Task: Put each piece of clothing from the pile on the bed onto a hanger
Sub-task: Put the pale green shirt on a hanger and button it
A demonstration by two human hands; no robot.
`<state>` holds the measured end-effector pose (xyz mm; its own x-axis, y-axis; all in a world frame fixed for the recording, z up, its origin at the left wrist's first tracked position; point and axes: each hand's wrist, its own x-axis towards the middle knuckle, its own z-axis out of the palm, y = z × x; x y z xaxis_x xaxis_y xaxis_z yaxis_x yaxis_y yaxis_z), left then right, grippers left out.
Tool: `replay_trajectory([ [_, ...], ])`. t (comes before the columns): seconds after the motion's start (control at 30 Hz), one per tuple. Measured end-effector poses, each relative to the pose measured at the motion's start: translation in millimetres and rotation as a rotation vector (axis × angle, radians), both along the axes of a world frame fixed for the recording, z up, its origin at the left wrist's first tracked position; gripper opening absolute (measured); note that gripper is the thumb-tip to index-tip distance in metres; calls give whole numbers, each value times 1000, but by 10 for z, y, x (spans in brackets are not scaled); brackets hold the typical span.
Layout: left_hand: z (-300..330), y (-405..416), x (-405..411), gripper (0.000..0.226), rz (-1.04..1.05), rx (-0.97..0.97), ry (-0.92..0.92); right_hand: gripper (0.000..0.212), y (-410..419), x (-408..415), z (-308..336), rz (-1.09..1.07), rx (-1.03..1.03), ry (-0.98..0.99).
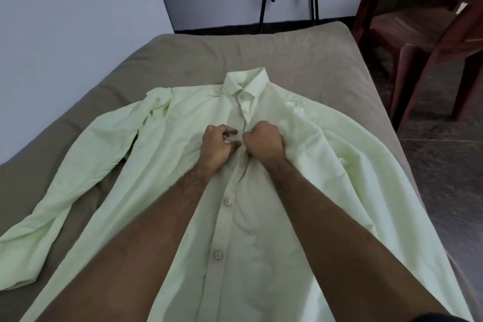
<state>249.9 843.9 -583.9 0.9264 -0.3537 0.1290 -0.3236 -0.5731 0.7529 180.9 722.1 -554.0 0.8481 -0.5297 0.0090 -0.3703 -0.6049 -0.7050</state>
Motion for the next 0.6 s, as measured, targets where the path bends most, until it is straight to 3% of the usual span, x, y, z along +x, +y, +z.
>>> replay_trajectory([
  [0.07,-21,-33,-17,19,37,39,-51,15,-74,-25,-22,-31,182,-32],
  [0.2,-24,-76,-21,24,124,79,-57,15,-51,-87,-77,-27,251,-104],
  [0.33,64,-69,-56,12,98,-123,147,10,-61,-37,-115,-83,327,-118],
  [0.43,129,-38,-53,7,53,-283,267,17,-46,-30,-115,-76,324,-103],
  [0.6,121,-16,-39,7,75,-312,348,24,32,-42,-143,-78,346,-97],
])
